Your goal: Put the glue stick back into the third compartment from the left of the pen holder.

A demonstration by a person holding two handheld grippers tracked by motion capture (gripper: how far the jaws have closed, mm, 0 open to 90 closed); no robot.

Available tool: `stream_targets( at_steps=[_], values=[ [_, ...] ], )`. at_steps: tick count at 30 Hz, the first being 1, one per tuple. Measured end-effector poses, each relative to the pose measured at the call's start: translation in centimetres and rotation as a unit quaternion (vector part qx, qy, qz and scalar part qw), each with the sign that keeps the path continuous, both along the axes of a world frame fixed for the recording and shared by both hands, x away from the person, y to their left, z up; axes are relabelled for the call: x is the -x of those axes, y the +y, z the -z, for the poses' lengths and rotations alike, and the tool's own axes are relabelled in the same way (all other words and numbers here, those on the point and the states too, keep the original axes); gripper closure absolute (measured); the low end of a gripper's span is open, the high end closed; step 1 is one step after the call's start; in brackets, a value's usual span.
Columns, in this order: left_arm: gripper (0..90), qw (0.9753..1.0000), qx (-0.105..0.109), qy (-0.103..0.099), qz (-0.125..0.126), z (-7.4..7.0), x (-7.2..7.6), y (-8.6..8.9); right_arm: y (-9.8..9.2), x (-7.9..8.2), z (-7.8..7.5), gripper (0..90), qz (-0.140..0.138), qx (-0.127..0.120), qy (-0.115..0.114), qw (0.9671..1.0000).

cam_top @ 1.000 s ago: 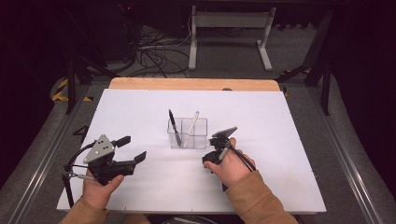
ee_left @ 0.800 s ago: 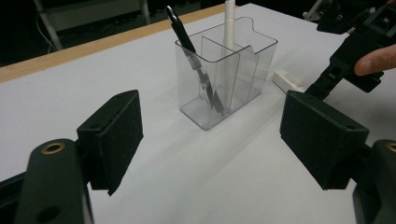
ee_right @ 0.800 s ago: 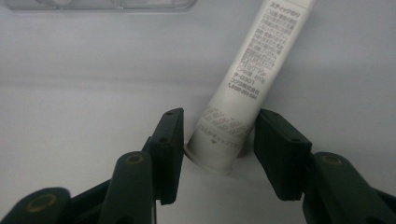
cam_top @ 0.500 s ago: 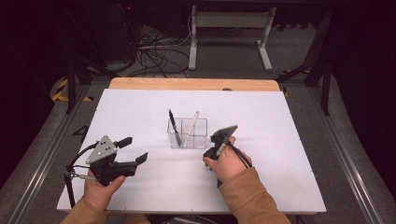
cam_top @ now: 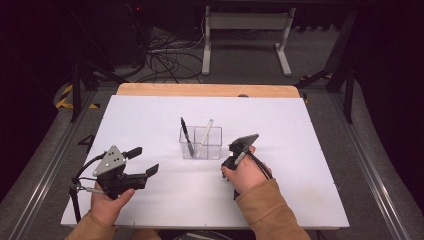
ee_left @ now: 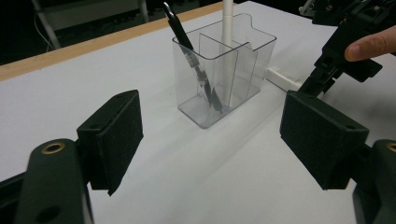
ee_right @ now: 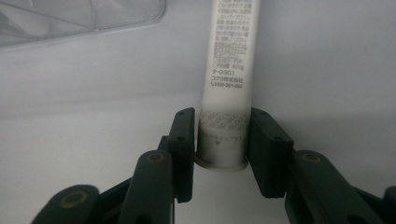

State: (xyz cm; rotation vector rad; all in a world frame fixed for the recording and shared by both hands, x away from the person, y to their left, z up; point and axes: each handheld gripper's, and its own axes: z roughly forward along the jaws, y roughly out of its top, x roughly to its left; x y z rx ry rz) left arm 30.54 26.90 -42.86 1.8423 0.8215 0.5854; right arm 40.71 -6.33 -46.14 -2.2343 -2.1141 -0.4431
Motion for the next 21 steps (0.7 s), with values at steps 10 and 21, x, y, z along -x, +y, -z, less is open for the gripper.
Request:
stream_targets(
  at_steps=[10, 21],
  values=[
    [22.0, 1.0, 0.003, -0.004, -0.004, -0.1, 0.0, 0.2, -0.5, 0.7, -2.2, 67.9, -0.027, -0.019, -0.041, 0.9986],
    [22.0, 0.9999, 0.004, -0.008, -0.006, -0.2, 0.1, 0.2, -2.3, 1.8, -6.3, 68.0, -0.087, 0.017, -0.108, 0.9902]
  ],
)
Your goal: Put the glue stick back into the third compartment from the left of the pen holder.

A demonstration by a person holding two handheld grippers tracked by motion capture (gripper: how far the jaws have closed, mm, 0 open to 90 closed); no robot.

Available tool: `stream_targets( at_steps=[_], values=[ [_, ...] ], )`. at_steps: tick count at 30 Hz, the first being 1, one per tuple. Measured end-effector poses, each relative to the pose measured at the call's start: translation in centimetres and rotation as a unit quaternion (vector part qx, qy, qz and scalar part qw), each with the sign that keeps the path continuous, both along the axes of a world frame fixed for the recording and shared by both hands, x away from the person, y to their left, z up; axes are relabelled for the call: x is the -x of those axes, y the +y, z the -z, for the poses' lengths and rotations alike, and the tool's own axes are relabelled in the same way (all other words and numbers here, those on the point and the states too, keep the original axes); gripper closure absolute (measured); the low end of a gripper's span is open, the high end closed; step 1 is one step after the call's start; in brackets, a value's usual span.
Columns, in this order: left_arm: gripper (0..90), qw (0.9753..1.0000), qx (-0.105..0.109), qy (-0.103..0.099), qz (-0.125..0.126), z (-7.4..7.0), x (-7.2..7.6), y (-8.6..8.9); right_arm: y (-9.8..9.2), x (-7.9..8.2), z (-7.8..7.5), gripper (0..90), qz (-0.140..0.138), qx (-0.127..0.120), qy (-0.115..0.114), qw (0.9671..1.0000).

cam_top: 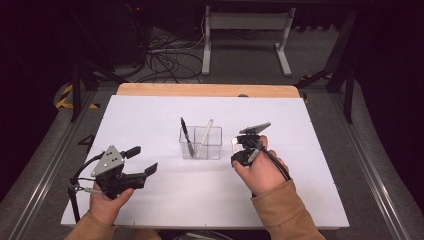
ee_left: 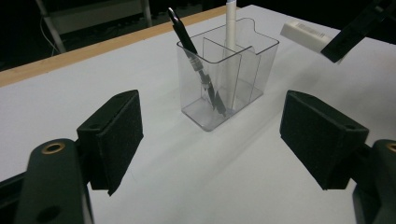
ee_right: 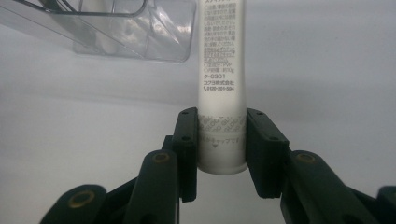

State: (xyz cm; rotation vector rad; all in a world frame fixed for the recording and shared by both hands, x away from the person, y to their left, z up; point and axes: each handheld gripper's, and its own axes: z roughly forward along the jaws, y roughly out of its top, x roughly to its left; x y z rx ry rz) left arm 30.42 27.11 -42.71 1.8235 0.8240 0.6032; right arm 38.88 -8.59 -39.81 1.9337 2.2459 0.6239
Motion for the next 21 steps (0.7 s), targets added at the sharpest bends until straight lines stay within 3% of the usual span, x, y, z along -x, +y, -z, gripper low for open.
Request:
stream_targets(
  at_steps=[9, 13, 15, 18, 21],
  values=[
    [22.1, 1.0, 0.002, -0.001, -0.002, 0.0, 0.1, 0.0, -0.9, 0.3, -1.8, 67.9, -0.002, 0.001, -0.021, 0.9998],
    [22.1, 1.0, 0.002, -0.001, -0.003, -0.1, 0.1, 0.1, -1.0, 0.3, -2.6, 67.9, -0.039, 0.03, -0.039, 0.998],
    [22.1, 1.0, 0.002, -0.001, -0.003, -0.1, 0.1, 0.1, -1.0, 0.4, -3.1, 67.9, -0.066, 0.055, -0.054, 0.9948],
    [22.1, 1.0, 0.005, 0.0, -0.004, -0.1, 0.1, 0.1, -1.0, 0.3, -3.7, 67.8, -0.114, 0.093, -0.072, 0.9865],
    [22.1, 1.0, 0.004, -0.002, -0.005, -0.1, 0.1, 0.2, -1.1, -0.1, -4.2, 67.8, -0.144, 0.094, -0.074, 0.9823]
  ],
)
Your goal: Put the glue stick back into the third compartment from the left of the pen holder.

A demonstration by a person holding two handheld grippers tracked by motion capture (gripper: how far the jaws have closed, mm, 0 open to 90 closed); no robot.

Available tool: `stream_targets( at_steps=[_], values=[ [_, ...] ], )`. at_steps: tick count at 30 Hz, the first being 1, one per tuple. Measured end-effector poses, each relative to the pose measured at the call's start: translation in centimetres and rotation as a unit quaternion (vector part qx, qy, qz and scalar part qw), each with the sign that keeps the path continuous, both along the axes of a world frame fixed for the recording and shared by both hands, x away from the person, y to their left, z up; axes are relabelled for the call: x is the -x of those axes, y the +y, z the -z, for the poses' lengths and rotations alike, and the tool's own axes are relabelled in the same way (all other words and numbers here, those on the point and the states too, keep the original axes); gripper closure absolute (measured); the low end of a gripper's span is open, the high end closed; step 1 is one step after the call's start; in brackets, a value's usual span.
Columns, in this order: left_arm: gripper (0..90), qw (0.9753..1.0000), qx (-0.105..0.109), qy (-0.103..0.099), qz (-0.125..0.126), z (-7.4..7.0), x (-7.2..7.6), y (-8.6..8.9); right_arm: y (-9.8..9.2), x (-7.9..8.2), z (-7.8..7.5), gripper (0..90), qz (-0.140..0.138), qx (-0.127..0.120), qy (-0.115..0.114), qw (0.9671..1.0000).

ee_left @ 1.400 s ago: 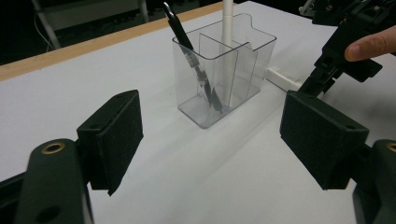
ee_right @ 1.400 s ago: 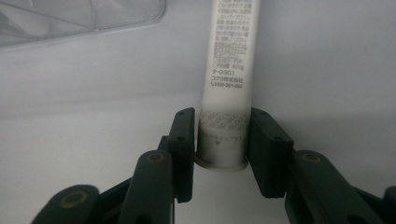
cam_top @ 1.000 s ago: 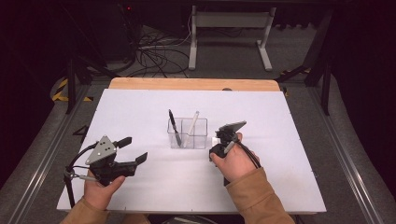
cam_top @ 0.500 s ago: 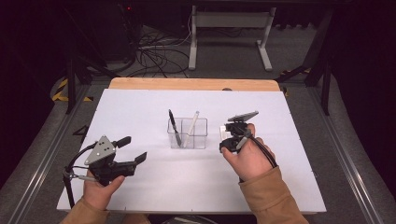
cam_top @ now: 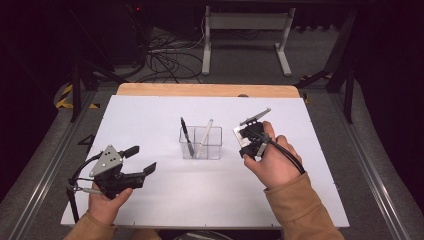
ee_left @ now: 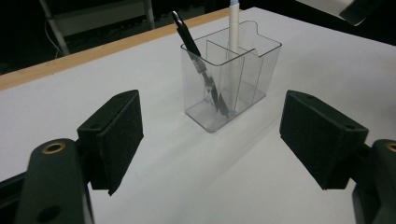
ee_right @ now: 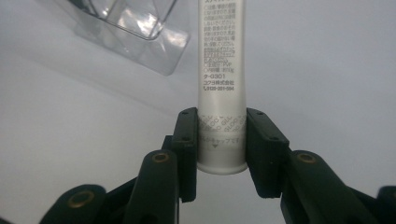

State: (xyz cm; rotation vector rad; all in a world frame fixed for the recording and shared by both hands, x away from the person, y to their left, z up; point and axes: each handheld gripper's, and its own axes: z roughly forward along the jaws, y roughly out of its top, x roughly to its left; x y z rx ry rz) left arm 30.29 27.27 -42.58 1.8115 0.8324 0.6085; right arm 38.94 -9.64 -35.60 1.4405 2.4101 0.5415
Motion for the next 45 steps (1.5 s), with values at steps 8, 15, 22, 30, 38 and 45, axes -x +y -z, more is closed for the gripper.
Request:
stream_targets(
  at_steps=[8, 15, 22, 30, 38, 45],
  values=[
    [22.1, 1.0, -0.001, 0.0, -0.001, 0.0, 0.1, 0.1, 0.5, -1.0, -0.9, 67.8, -0.037, 0.007, 0.055, 0.9978],
    [22.1, 1.0, -0.002, -0.002, -0.004, 0.0, 0.2, 0.3, 1.8, -1.9, -2.0, 67.8, -0.051, 0.002, 0.093, 0.9944],
    [22.1, 1.0, 0.006, 0.001, -0.004, 0.0, 0.2, 0.3, 2.8, -2.8, -2.8, 67.7, -0.045, -0.017, 0.14, 0.9891],
    [22.2, 1.0, 0.001, -0.002, -0.002, 0.0, 0.2, 0.3, 3.8, -3.8, -2.8, 67.6, -0.058, -0.028, 0.168, 0.9837],
    [22.2, 1.0, 0.002, -0.002, -0.001, 0.0, 0.2, 0.3, 4.3, -4.5, -2.3, 67.6, -0.062, -0.022, 0.197, 0.9781],
    [22.3, 1.0, 0.004, -0.001, -0.002, 0.0, 0.2, 0.2, 4.6, -5.1, -2.0, 67.6, -0.054, -0.021, 0.209, 0.9762]
  ],
)
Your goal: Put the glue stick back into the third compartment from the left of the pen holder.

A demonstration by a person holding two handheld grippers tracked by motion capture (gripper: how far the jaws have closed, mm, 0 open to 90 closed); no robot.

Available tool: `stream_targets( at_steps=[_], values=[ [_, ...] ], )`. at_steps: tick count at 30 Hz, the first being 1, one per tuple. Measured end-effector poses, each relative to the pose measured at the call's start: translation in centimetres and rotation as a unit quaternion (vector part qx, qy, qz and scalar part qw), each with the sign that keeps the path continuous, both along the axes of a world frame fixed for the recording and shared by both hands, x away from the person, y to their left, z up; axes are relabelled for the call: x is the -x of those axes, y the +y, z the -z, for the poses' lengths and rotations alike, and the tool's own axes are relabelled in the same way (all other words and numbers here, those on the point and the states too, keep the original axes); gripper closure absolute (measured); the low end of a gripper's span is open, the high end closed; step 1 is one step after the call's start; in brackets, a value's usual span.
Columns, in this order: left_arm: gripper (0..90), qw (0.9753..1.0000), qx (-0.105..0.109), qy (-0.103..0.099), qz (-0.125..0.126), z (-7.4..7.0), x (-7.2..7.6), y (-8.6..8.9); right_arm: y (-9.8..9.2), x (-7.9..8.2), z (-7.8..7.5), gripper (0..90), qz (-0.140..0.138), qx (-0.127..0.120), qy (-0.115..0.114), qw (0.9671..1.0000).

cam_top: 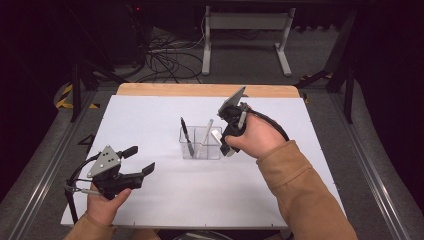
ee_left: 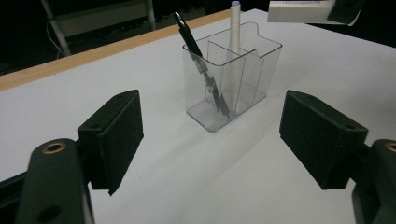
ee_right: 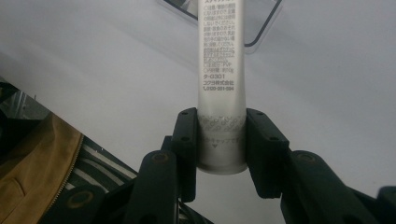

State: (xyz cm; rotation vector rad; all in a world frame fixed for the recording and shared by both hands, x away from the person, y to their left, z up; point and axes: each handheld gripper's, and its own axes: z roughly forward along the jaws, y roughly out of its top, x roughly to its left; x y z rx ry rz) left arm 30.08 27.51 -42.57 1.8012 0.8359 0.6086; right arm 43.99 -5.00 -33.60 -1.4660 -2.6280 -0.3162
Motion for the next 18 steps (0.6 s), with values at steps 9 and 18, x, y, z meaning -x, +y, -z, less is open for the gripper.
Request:
stream_targets(
  at_steps=[9, 18],
  values=[
    [22.3, 1.0, -0.004, 0.0, 0.001, 0.0, 0.0, 0.1, 0.6, -1.5, 0.7, 67.5, 0.017, 0.01, 0.026, 0.9995],
    [22.3, 1.0, -0.001, 0.002, 0.0, 0.1, 0.0, 0.1, 1.4, -2.7, 1.4, 67.5, 0.032, 0.028, 0.044, 0.9981]
  ],
)
